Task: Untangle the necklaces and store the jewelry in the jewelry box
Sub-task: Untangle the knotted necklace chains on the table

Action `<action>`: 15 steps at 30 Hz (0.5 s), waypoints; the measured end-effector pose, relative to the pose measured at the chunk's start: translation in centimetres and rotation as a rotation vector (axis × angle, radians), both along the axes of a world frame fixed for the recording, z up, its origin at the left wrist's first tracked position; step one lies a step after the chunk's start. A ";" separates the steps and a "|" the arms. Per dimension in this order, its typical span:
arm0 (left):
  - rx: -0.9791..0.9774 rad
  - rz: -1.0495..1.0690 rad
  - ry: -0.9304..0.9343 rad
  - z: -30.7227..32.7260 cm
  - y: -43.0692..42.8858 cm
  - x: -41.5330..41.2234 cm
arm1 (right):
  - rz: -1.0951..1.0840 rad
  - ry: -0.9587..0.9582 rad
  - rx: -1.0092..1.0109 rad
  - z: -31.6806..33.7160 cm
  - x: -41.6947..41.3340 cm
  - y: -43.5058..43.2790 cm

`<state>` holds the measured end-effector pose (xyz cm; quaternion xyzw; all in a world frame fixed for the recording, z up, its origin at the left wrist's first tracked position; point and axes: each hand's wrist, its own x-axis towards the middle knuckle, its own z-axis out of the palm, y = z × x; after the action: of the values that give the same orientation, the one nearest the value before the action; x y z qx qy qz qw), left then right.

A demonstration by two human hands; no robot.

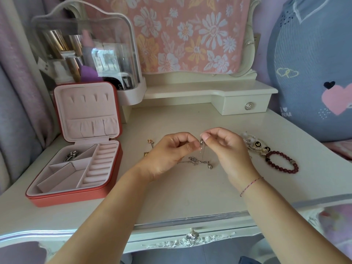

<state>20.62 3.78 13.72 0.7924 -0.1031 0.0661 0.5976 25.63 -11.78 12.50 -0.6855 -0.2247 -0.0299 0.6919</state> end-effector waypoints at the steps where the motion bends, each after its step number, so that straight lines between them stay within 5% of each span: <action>1: 0.000 0.002 0.003 0.0 0.0 0.0 | 0.033 0.043 0.040 0.1 0.0 0.0; 6: -0.011 0.052 0.013 -0.1 0.1 0.2 | 0.173 0.265 0.251 0.7 -0.1 -0.3; 15: -0.162 0.090 0.050 0.4 0.2 0.2 | 0.098 0.259 0.229 0.6 0.1 -0.3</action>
<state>20.79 4.01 14.10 0.7467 -0.0466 0.0811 0.6585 25.75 -12.12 13.09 -0.5884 -0.1621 0.0669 0.7893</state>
